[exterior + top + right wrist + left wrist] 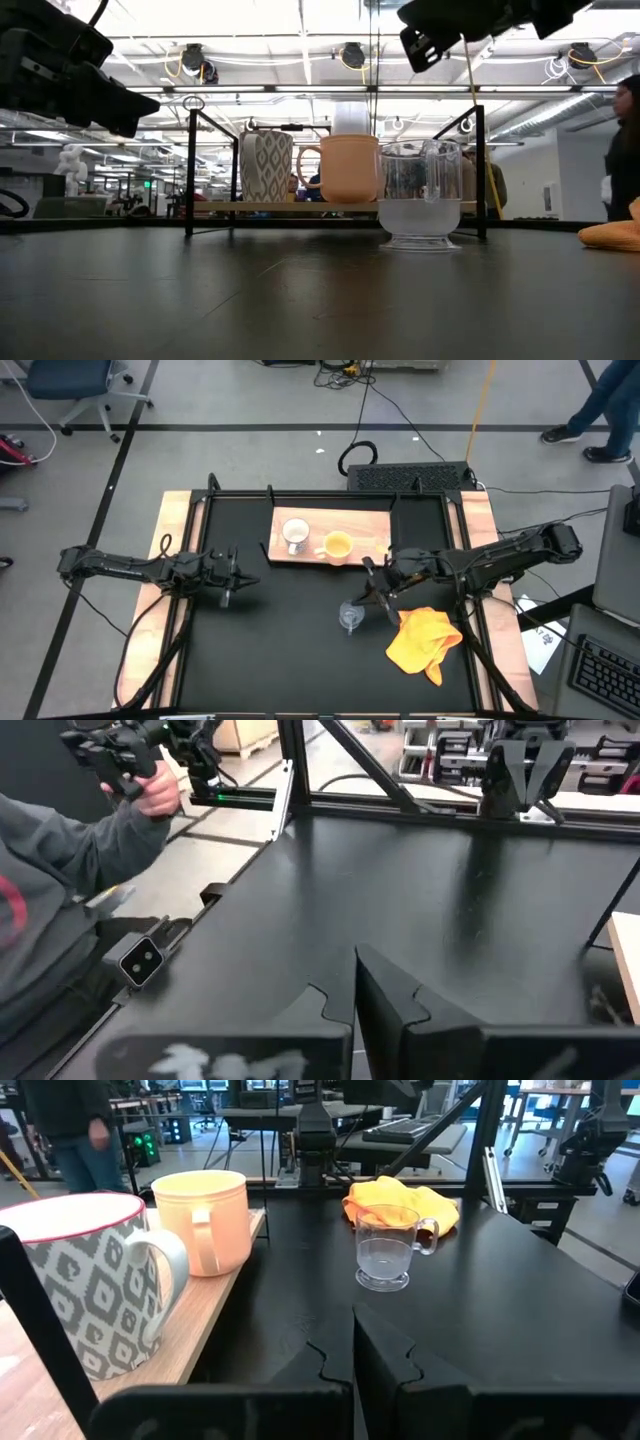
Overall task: Stack small to large cups/mugs on shelf
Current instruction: Put the transparent mug on the shelf
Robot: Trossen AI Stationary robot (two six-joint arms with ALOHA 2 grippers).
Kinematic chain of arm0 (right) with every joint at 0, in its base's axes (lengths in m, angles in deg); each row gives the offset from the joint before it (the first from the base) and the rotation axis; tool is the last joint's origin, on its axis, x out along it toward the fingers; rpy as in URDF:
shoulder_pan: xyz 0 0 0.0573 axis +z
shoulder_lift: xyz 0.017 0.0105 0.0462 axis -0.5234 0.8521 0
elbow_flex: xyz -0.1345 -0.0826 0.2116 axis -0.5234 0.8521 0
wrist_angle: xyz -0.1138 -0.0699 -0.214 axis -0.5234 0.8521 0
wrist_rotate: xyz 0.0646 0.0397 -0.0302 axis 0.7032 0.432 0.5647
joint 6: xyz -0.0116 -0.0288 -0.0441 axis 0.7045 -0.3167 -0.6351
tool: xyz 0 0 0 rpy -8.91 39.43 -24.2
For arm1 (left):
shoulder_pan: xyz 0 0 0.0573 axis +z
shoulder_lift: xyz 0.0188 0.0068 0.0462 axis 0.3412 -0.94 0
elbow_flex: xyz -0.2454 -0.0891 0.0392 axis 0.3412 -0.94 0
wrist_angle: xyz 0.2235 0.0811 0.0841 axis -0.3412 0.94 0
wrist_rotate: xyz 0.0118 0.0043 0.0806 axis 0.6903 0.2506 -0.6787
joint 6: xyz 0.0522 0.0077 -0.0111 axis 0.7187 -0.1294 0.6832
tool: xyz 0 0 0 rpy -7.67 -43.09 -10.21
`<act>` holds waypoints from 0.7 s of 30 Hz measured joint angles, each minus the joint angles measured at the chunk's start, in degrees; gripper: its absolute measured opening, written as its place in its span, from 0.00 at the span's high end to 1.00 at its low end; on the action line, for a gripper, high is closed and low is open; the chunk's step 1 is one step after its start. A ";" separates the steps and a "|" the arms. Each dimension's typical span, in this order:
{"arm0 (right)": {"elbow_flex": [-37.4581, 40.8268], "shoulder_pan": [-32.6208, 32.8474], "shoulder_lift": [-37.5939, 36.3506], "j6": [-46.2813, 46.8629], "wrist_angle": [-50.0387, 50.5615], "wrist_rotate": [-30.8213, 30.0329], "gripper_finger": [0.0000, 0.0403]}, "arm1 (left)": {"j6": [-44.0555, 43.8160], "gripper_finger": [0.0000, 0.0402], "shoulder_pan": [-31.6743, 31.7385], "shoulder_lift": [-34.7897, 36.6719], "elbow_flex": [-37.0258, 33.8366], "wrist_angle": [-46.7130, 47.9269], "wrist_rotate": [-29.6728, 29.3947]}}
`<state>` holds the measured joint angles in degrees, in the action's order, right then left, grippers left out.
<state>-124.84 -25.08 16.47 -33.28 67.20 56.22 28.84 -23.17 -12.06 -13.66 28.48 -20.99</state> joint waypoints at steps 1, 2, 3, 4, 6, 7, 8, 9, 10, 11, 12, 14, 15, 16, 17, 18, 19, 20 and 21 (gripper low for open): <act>-0.51 0.00 0.20 0.21 0.57 -0.10 1.00 | -0.04 0.99 -0.01 0.00 0.00 -0.02 0.24; -1.17 -0.01 0.39 0.42 1.50 -0.36 1.00 | 0.00 0.99 -0.01 0.00 0.00 -0.02 0.53; -1.82 -0.02 0.44 0.62 2.86 -1.14 1.00 | 0.04 0.99 0.00 0.00 0.00 -0.03 0.80; -2.44 -0.02 0.43 0.76 4.69 -1.89 1.00 | 0.03 1.00 0.00 0.00 0.00 -0.10 0.89; -3.47 -0.05 0.41 1.03 7.40 -3.25 1.00 | -0.03 1.00 0.00 0.00 0.02 -0.15 0.89; -3.87 -0.13 0.41 1.05 8.49 -3.25 1.00 | -0.03 0.99 -0.01 0.00 0.02 -0.15 0.91; -4.21 -0.15 0.41 1.14 9.52 -3.28 1.00 | -0.03 0.98 -0.02 0.00 0.02 -0.15 0.89; -4.69 -0.15 0.39 1.50 10.70 -3.29 1.00 | -0.03 0.97 -0.02 0.00 0.02 -0.15 0.89; -5.36 -0.15 0.40 1.65 12.19 -3.29 1.00 | -0.03 0.96 -0.01 -0.01 0.02 -0.14 0.90; -6.01 -0.15 0.41 1.68 13.51 -3.30 1.00 | -0.03 0.95 0.00 0.00 0.02 -0.19 0.89; -6.64 -0.15 0.43 1.65 14.55 -3.28 1.00 | -0.03 0.94 -0.02 0.00 0.02 -0.27 0.91; -7.34 -0.15 0.95 2.06 14.85 -3.28 1.00 | -0.03 0.93 0.00 0.00 0.02 -0.37 0.89; -7.40 -0.15 1.12 2.33 15.06 -3.28 1.00 | -0.03 0.93 -0.02 0.00 0.02 -0.46 0.89; -7.40 -0.15 1.16 2.64 15.55 -3.22 1.00 | -0.03 0.92 -0.02 0.00 0.02 -0.52 0.89; -7.39 -0.15 1.17 2.86 15.76 -3.20 1.00 | -0.08 0.92 -0.02 0.00 0.02 -0.55 0.89; -7.41 -0.15 1.18 2.93 15.74 -3.19 1.00 | -0.22 0.92 -0.01 -0.01 0.02 -0.52 0.89; -7.44 -0.15 1.16 2.95 15.84 -3.19 1.00 | -0.45 0.92 -0.02 -0.01 0.02 -0.53 0.89; -7.44 -0.15 1.16 2.99 15.94 -3.19 1.00 | -0.69 0.92 -0.02 0.00 0.02 -0.55 0.89; -7.44 -0.15 1.18 3.00 15.97 -3.19 1.00 | -0.71 0.92 0.00 0.00 0.02 -0.54 0.89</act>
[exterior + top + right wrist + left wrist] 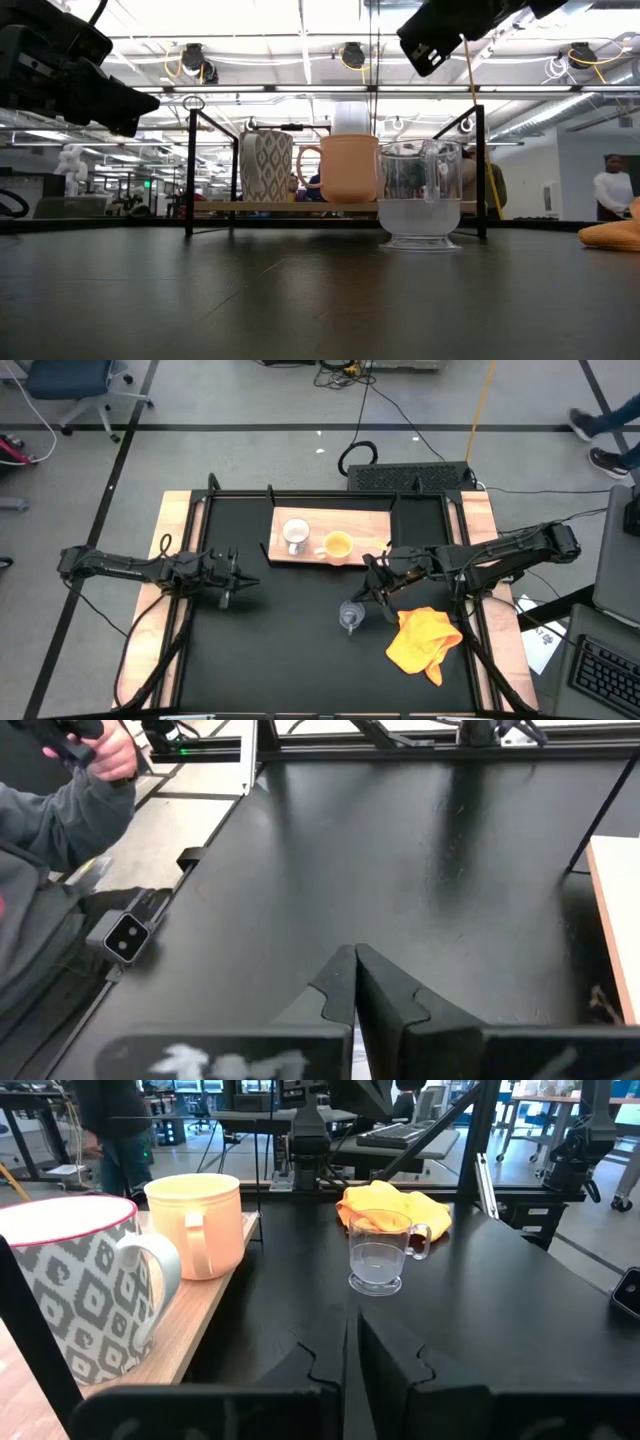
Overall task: Stack small to large cups/mugs on shelf
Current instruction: Put the transparent mug on the shelf
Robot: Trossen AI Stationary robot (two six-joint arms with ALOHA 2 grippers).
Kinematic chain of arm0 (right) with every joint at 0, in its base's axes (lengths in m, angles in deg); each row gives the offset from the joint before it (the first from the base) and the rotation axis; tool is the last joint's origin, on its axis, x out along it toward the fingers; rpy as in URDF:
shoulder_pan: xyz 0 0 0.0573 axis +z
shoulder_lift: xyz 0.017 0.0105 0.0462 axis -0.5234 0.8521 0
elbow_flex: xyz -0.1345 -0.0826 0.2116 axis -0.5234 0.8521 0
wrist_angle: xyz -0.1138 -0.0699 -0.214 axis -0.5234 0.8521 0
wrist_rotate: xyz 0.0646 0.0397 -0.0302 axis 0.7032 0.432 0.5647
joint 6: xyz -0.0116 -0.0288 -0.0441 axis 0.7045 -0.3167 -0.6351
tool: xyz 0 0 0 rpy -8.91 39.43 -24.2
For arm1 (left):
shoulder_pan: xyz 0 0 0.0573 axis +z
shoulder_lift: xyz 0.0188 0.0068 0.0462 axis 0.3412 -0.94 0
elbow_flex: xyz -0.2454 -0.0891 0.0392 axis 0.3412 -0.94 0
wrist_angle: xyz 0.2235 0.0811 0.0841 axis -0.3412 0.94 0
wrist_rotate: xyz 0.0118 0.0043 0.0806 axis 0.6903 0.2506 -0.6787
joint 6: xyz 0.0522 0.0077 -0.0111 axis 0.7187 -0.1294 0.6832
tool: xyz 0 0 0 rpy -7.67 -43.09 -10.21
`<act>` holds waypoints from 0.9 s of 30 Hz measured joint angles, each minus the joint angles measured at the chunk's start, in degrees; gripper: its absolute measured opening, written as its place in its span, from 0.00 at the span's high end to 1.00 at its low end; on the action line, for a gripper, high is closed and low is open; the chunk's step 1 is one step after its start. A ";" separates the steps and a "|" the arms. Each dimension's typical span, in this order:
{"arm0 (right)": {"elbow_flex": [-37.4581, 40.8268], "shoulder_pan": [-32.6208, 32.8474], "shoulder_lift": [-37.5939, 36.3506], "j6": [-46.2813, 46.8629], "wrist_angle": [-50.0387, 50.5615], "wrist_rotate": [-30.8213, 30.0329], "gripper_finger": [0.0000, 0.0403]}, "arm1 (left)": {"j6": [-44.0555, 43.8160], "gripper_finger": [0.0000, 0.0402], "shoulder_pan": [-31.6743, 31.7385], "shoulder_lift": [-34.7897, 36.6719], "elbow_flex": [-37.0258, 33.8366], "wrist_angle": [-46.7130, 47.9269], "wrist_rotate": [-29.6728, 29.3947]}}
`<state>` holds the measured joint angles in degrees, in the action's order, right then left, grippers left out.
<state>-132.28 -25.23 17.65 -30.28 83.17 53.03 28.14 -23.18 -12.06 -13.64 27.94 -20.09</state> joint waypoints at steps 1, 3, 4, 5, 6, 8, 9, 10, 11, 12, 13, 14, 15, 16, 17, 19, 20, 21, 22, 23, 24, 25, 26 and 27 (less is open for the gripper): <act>-0.01 0.00 0.04 0.00 -0.01 0.00 1.00 | -0.01 0.92 -0.02 -0.02 0.00 0.02 0.00; -0.81 -0.10 0.42 0.40 1.21 0.10 1.00 | -0.02 0.92 0.00 0.00 0.00 0.00 0.00; -1.73 -0.22 0.76 0.86 2.96 0.21 1.00 | -0.02 0.92 0.00 -0.02 0.00 0.00 0.00; -2.66 -0.28 1.11 0.94 5.17 0.20 1.00 | -0.03 0.92 -0.01 0.00 0.00 0.02 0.00; -3.66 -0.28 1.51 0.98 7.39 0.20 1.00 | -0.04 0.92 -0.01 0.00 0.00 0.00 0.00; -6.01 -0.30 2.91 1.15 9.95 0.20 1.00 | -0.30 0.92 -0.01 -0.02 0.00 0.02 0.00; -7.43 -0.31 3.76 1.34 11.55 0.20 1.00 | -0.50 0.92 -0.02 0.00 0.00 0.02 0.00; -8.87 -0.31 4.62 1.46 13.62 0.20 1.00 | -0.68 0.92 -0.02 0.00 0.00 0.02 0.00; -10.46 -0.31 5.77 1.46 15.89 0.20 1.00 | -0.86 0.92 -0.02 -0.01 0.00 0.02 0.00; -12.18 -0.31 7.00 1.40 17.95 0.22 1.00 | -0.87 0.92 0.00 0.00 0.00 0.03 0.00; -13.73 -0.31 8.09 1.38 19.67 0.21 1.00 | -0.87 0.92 0.00 0.00 0.00 0.02 0.00; -15.10 -0.31 9.20 1.36 21.30 0.20 1.00 | -0.87 0.92 -0.01 -0.01 0.00 0.02 0.00; -16.35 -0.31 10.19 1.30 22.91 0.20 1.00 | -0.90 0.92 -0.01 0.00 0.00 0.02 0.00; -17.23 -0.31 11.02 1.23 23.66 0.20 1.00 | -1.02 0.92 -0.02 -0.02 0.00 0.04 0.00; -17.79 -0.31 11.64 1.20 23.93 0.20 1.00 | -1.13 0.92 -0.02 0.00 0.00 0.04 0.00; -18.39 -0.61 12.59 1.36 24.52 0.20 1.00 | -1.51 0.92 -0.01 0.00 0.00 0.10 0.00; -18.60 -0.83 12.83 1.47 25.08 0.22 1.00 | -1.55 0.92 -0.01 0.00 0.00 0.28 0.00; -18.78 -1.11 12.99 1.49 25.96 0.24 1.00 | -1.55 0.92 -0.01 -0.01 0.00 0.42 0.00; -18.92 -1.45 13.13 1.62 26.78 0.22 1.00 | -1.57 0.92 -0.02 -0.02 0.00 0.46 0.00; -19.05 -1.81 13.15 1.99 27.40 0.22 1.00 | -1.57 0.92 -0.02 0.00 0.00 0.51 0.00; -19.14 -2.07 13.19 2.44 27.85 0.20 1.00 | -1.57 0.92 0.00 0.00 0.00 0.70 0.00; -19.29 -2.35 13.18 2.90 28.65 0.20 1.00 | -1.59 0.92 -0.02 0.00 0.00 0.95 0.00; -19.57 -2.59 13.18 3.26 29.99 0.20 1.00 | -1.60 0.92 0.00 0.00 0.00 1.18 0.00; -20.00 -2.80 13.18 3.61 31.60 0.19 1.00 | -1.61 0.92 -0.02 0.00 0.00 1.45 0.00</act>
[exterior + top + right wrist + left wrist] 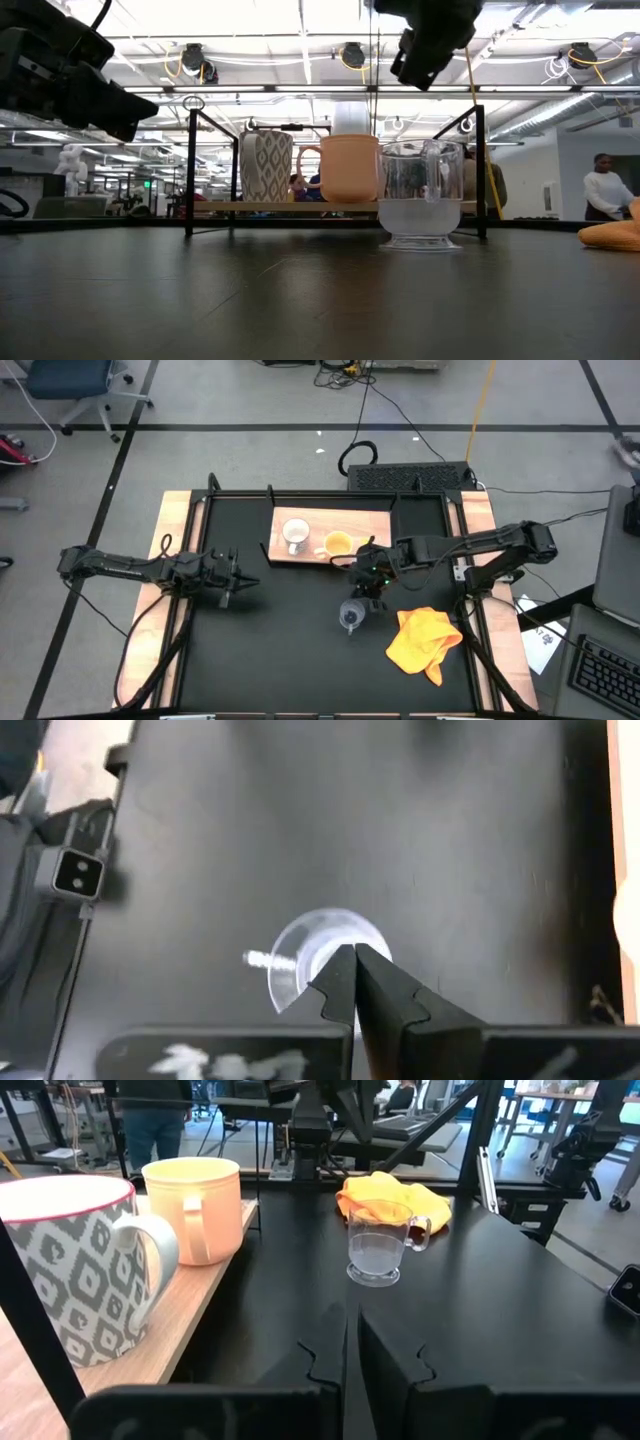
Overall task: Stack small to large cups/mugs on shelf
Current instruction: Put the transparent mug on the shelf
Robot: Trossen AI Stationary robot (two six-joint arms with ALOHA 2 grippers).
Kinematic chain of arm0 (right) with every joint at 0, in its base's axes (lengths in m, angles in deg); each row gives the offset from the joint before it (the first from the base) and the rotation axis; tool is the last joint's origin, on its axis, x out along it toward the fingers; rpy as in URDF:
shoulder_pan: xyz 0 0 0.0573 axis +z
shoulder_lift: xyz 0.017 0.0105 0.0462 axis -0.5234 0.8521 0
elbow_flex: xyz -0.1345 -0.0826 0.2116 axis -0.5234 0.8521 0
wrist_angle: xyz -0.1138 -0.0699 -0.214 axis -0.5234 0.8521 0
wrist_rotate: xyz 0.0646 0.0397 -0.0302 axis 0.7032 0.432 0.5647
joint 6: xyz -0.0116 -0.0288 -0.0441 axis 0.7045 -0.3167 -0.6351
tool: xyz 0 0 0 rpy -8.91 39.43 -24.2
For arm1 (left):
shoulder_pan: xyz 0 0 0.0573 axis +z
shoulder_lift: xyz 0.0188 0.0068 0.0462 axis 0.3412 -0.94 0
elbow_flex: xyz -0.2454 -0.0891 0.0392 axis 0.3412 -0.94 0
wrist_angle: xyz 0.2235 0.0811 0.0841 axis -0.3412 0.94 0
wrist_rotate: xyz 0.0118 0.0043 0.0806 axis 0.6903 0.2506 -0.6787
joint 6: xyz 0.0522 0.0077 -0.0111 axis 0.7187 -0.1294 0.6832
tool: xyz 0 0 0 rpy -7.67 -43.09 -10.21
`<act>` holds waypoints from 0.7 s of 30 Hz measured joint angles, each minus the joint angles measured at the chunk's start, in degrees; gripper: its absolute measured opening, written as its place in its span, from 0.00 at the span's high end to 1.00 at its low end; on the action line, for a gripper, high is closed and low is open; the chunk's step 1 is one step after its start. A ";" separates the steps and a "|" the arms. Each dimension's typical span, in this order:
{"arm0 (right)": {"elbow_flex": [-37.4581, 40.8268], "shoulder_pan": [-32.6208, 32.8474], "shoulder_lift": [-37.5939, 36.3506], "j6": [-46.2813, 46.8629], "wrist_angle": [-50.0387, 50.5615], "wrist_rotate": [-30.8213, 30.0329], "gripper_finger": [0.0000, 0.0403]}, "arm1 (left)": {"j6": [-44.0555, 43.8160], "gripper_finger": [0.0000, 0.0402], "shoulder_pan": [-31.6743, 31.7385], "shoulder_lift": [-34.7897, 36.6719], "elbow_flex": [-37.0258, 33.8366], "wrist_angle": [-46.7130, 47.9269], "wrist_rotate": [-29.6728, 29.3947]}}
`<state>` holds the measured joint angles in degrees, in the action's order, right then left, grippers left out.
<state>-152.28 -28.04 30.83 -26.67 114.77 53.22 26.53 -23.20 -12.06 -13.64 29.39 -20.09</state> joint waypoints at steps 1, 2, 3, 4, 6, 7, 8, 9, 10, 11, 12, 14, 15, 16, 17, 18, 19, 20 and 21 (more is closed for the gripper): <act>-0.36 -0.18 0.00 0.29 1.26 0.01 1.00 | -0.01 0.92 0.02 -0.02 0.00 0.17 0.00; -0.60 -0.21 0.00 0.55 2.26 0.00 1.00 | -0.04 0.92 0.02 -0.02 0.00 0.16 0.00; -0.72 -0.21 0.00 0.78 2.84 -0.07 1.00 | -0.12 0.92 0.00 0.00 0.00 0.12 0.00; -0.86 -0.21 0.00 0.87 3.30 -0.17 1.00 | -0.12 0.92 0.01 -0.01 0.00 0.10 -0.01; -0.90 -0.19 0.00 0.88 3.77 -0.19 1.00 | -0.13 0.92 0.02 -0.02 0.00 0.12 0.00; -0.90 -0.19 0.00 0.89 3.79 -0.20 1.00 | -0.12 0.92 0.01 -0.01 0.00 0.10 -0.02; -0.90 -0.19 0.00 0.87 3.79 -0.27 1.00 | -0.12 0.92 0.00 -0.01 0.00 0.10 -0.02; -0.90 -0.17 0.00 0.83 3.79 -0.55 1.00 | -0.12 0.92 0.01 -0.02 0.00 0.12 -0.02; -0.90 -0.17 0.00 0.81 3.77 -1.41 1.00 | -0.12 0.92 0.02 -0.02 0.00 0.11 -0.02; -0.90 -0.17 0.00 0.79 3.78 -1.81 1.00 | -0.12 0.92 0.00 0.00 0.00 0.08 -0.02; -0.90 -0.17 0.00 0.77 3.78 -1.80 1.00 | -0.15 0.92 0.01 -0.01 0.00 0.10 -0.02; -0.90 -0.17 0.00 0.76 3.73 -1.87 1.00 | -0.42 0.92 0.01 0.00 0.00 0.10 -0.02; -0.90 -0.17 0.00 0.81 3.60 -1.87 1.00 | -0.48 0.92 0.02 0.00 0.00 0.10 -0.02; -0.90 -0.17 0.00 0.85 3.42 -1.87 1.00 | -0.53 0.92 0.00 -0.02 0.00 0.12 -0.02; -0.90 -0.17 0.00 0.86 3.28 -1.87 1.00 | -0.54 0.92 0.00 -0.02 0.00 0.11 -0.02; -0.90 -0.17 0.00 0.90 3.29 -1.87 1.00 | -0.54 0.92 0.01 0.00 0.00 0.10 -0.02; -0.90 -0.17 0.00 1.16 3.33 -1.87 1.00 | -0.54 0.92 0.00 -0.02 0.00 0.12 -0.02; -0.90 -0.17 0.00 1.54 3.31 -1.87 1.00 | -0.54 0.92 0.00 -0.02 0.00 0.12 -0.02; -0.90 -0.17 0.00 1.98 3.31 -1.87 1.00 | -0.54 0.92 0.01 -0.02 0.00 0.12 -0.02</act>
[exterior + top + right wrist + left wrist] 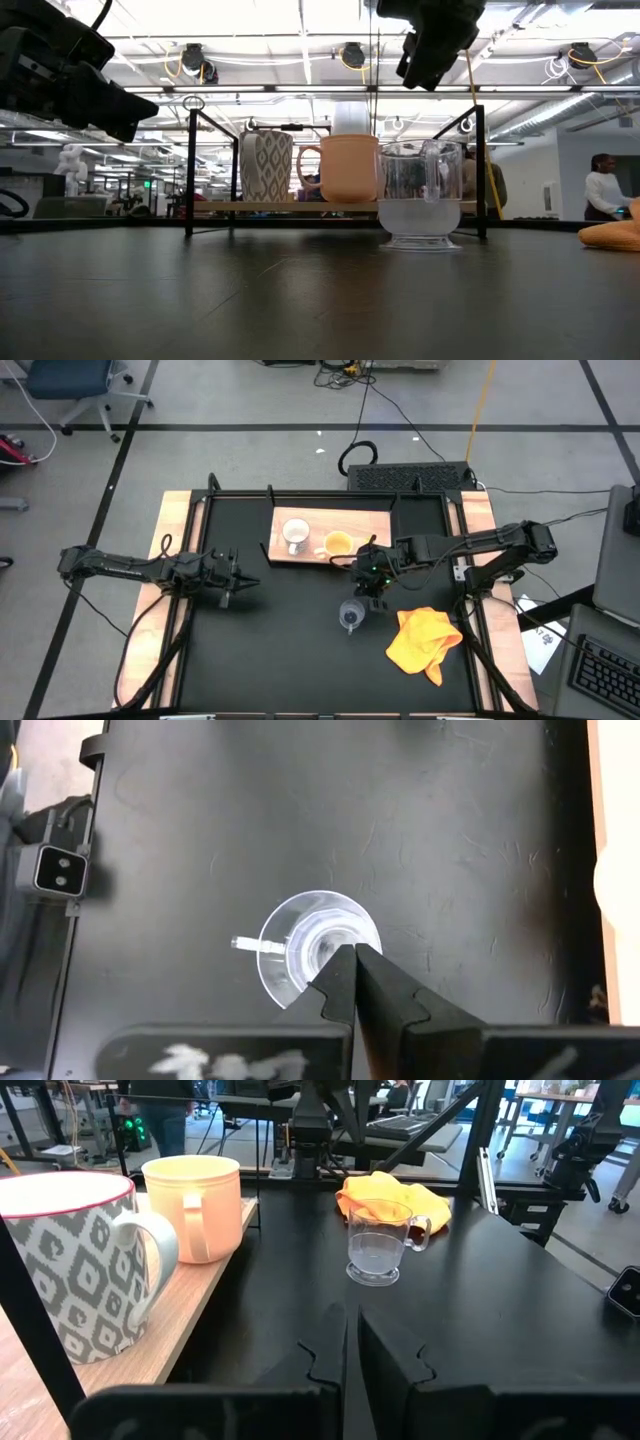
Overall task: Stack small to large cups/mugs on shelf
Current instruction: Put the transparent mug on the shelf
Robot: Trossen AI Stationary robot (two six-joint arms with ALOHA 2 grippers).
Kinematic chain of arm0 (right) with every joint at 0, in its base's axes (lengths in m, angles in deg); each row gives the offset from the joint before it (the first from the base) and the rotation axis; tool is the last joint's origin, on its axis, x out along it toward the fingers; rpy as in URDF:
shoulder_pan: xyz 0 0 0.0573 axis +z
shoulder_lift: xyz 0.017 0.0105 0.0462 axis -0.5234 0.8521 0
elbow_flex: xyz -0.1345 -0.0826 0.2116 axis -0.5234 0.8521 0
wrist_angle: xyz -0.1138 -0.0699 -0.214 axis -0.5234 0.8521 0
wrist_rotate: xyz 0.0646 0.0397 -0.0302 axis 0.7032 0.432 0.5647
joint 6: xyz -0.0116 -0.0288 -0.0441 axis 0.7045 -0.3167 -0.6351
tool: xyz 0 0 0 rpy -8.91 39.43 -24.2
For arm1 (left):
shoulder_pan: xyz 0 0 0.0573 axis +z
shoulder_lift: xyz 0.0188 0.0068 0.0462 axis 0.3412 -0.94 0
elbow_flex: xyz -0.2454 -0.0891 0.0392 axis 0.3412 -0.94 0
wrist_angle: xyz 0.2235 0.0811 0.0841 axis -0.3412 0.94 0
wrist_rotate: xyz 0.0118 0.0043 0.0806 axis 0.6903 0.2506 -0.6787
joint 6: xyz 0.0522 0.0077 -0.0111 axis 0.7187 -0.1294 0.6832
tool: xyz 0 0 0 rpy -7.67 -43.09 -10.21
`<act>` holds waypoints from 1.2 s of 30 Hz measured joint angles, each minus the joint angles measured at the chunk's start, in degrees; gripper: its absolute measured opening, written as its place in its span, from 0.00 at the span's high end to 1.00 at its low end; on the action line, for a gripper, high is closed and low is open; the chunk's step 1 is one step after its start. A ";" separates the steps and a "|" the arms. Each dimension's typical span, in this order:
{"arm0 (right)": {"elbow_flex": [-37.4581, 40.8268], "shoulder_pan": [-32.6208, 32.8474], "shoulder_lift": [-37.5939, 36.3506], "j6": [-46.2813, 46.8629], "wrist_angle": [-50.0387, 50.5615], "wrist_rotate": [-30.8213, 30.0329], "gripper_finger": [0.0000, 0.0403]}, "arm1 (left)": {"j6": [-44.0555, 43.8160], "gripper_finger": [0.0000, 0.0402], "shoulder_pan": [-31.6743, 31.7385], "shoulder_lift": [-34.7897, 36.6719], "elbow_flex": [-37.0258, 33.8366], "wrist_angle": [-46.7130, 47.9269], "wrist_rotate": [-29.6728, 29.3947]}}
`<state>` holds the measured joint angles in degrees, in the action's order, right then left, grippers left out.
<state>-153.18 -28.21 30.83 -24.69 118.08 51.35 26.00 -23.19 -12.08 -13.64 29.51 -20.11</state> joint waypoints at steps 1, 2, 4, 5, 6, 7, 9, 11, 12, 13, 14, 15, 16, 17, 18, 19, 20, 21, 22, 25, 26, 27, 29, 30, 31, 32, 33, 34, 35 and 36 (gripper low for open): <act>0.00 0.00 0.00 0.24 0.00 0.00 1.00 | 0.02 0.92 0.00 0.00 0.00 -0.02 0.00; 0.00 0.00 0.00 0.36 0.00 0.00 1.00 | 0.02 0.92 0.01 0.00 0.00 0.00 0.00; 0.00 0.00 0.00 0.58 0.02 0.00 1.00 | 0.02 0.92 0.00 0.01 0.00 0.00 0.00; 0.00 0.00 0.00 0.95 0.07 0.03 1.00 | 0.02 0.92 -0.01 0.00 0.00 0.04 0.00; 0.00 0.00 0.00 1.38 0.20 0.07 1.00 | 0.03 0.92 -0.01 0.00 0.00 0.18 0.00; 0.00 0.00 0.01 1.71 0.40 0.09 1.00 | 0.02 0.92 -0.01 0.00 0.00 0.29 0.00; -0.04 0.00 0.36 1.91 0.79 0.19 1.00 | 0.04 0.92 -0.01 0.00 0.00 0.32 0.00; -0.31 0.11 1.05 2.35 2.71 0.26 1.00 | 0.07 0.92 0.01 0.01 0.00 0.33 0.00; -0.69 0.13 1.48 2.73 3.89 0.26 1.00 | 0.07 0.92 0.00 0.00 0.00 0.31 0.00; -1.07 0.25 2.02 3.01 4.66 0.25 1.00 | 0.08 0.92 -0.01 0.00 0.00 0.33 0.00; -1.25 0.41 2.43 3.20 4.98 0.24 1.00 | 0.09 0.92 -0.01 0.02 0.00 0.31 0.00; -1.36 0.49 2.88 3.20 5.19 0.26 1.00 | 0.08 0.92 -0.01 0.02 0.00 0.32 0.00; -1.41 0.51 3.15 3.23 5.24 0.28 1.00 | 0.07 0.92 -0.01 0.00 0.00 0.33 0.00; -1.45 0.53 3.46 3.36 5.19 0.28 1.00 | 0.08 0.92 -0.01 0.00 0.00 0.34 0.00; -1.49 0.53 3.71 3.45 5.17 0.28 1.00 | 0.07 0.92 0.00 0.01 0.00 0.35 -0.01; -1.53 0.52 3.79 3.57 5.29 0.23 1.00 | 0.08 0.92 -0.01 0.00 0.00 0.36 -0.02; -1.53 0.50 3.80 3.61 5.63 0.16 1.00 | 0.08 0.92 0.00 0.00 0.00 0.42 -0.02; -1.53 0.50 3.88 3.63 5.83 0.11 1.00 | 0.07 0.92 -0.01 0.01 0.00 0.42 -0.02; -1.55 0.51 3.95 3.63 5.74 0.11 1.00 | 0.07 0.92 0.01 0.00 0.00 0.42 -0.02; -1.55 0.68 4.02 3.68 6.65 0.04 1.00 | 0.07 0.92 0.00 0.00 0.00 0.50 -0.02; -1.55 0.68 4.02 3.68 7.08 0.00 1.00 | 0.07 0.92 0.00 0.01 0.00 0.62 -0.02; -1.55 0.68 4.02 3.68 7.36 -0.57 1.00 | 0.07 0.92 0.00 0.00 0.00 0.79 -0.01; -1.55 0.68 4.02 4.45 7.50 -2.66 1.00 | 0.07 0.92 -0.01 0.02 0.00 0.81 -0.02; -1.55 0.65 4.02 4.83 7.50 -2.84 1.00 | 0.07 0.92 0.00 0.02 0.00 0.81 -0.02; -1.55 0.61 4.02 4.90 7.49 -2.89 1.00 | 0.07 0.92 -0.01 0.00 0.00 0.85 -0.02; -1.55 0.61 4.02 4.90 7.50 -2.93 1.00 | 0.07 0.92 -0.01 0.00 0.00 0.91 -0.02; -1.55 0.63 4.02 4.92 7.48 -2.91 1.00 | 0.07 0.92 0.00 0.00 0.00 0.98 -0.02; -1.55 0.65 4.02 4.99 7.49 -2.91 1.00 | 0.07 0.92 -0.01 0.00 0.00 1.15 -0.02; -1.55 0.68 4.02 5.12 7.46 -2.89 1.00 | 0.07 0.92 -0.01 0.00 0.00 1.35 -0.01; -1.55 0.68 4.02 5.12 7.34 -2.86 1.00 | 0.07 0.92 -0.01 0.00 0.00 1.51 -0.02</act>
<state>-154.73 -27.53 34.85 -19.57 125.42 48.49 26.06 -23.20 -12.08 -13.64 31.01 -20.14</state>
